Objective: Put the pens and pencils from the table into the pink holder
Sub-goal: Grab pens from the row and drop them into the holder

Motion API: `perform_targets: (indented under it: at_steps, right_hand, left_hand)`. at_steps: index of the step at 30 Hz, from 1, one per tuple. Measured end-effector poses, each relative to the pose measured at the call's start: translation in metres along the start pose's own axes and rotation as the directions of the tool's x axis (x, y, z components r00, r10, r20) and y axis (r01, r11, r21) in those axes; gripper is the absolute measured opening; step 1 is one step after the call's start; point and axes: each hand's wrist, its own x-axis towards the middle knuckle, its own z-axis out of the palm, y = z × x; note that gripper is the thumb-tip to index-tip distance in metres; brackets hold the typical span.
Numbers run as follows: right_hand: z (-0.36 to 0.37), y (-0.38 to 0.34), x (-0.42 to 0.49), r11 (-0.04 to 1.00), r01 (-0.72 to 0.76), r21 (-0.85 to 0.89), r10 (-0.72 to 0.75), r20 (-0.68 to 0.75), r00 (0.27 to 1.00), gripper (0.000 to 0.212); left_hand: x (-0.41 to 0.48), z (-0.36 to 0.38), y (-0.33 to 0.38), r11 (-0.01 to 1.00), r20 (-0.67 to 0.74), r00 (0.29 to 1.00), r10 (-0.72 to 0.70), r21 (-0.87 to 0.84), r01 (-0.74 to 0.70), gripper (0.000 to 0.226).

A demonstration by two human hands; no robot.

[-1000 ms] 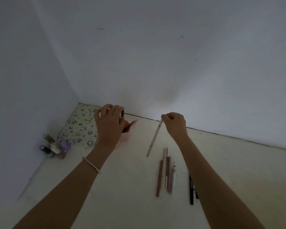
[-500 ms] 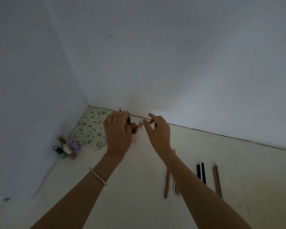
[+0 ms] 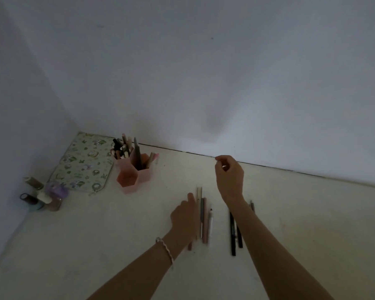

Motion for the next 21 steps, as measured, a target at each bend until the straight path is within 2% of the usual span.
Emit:
perform_targets:
  at_steps: [3, 5, 7, 10, 13, 17, 19, 21]
  right_hand:
    - [-0.005, 0.015, -0.007, 0.998, -0.033, -0.044, 0.034, 0.012, 0.999, 0.018]
    - [-0.004, 0.024, -0.011, 0.993, -0.041, -0.112, 0.046, 0.044, 0.998, 0.017]
    - [0.002, 0.030, -0.012, 0.964, -0.017, -0.266, 0.060, 0.154, 0.986, 0.014]
    - [0.020, 0.041, -0.015, 0.836, 0.077, -0.544, 0.143, 0.351, 0.926, 0.019]
    - [0.037, 0.048, -0.021, 0.704, 0.149, -0.695, 0.211, 0.404, 0.890, 0.027]
    - [0.050, 0.050, -0.030, 0.665, 0.162, -0.729, 0.221, 0.399, 0.890, 0.025]
    - [0.053, 0.043, -0.029, 0.740, 0.079, -0.668, 0.250, 0.382, 0.890, 0.025]
    - [0.052, 0.028, -0.019, 0.845, -0.051, -0.533, 0.265, 0.334, 0.904, 0.033]
  left_hand:
    - [-0.001, -0.005, -0.001, 0.996, -0.066, 0.998, 0.017, -0.092, -0.023, 0.041]
    - [0.003, -0.022, -0.004, 0.961, -0.139, 0.990, -0.012, -0.277, -0.027, 0.037]
    - [0.009, -0.046, -0.009, 0.901, -0.265, 0.963, -0.053, -0.429, -0.069, 0.040]
    - [0.017, -0.079, -0.017, 0.849, -0.415, 0.909, -0.052, -0.498, -0.179, 0.046]
    - [0.018, -0.092, -0.026, 0.830, -0.480, 0.877, -0.005, -0.491, -0.265, 0.049]
    - [0.014, -0.093, -0.043, 0.821, -0.520, 0.854, 0.018, -0.479, -0.309, 0.054]
    - [0.013, -0.099, -0.049, 0.793, -0.553, 0.833, 0.022, -0.497, -0.351, 0.052]
    - [0.016, -0.113, -0.059, 0.769, -0.654, 0.756, 0.012, -0.477, -0.426, 0.041]
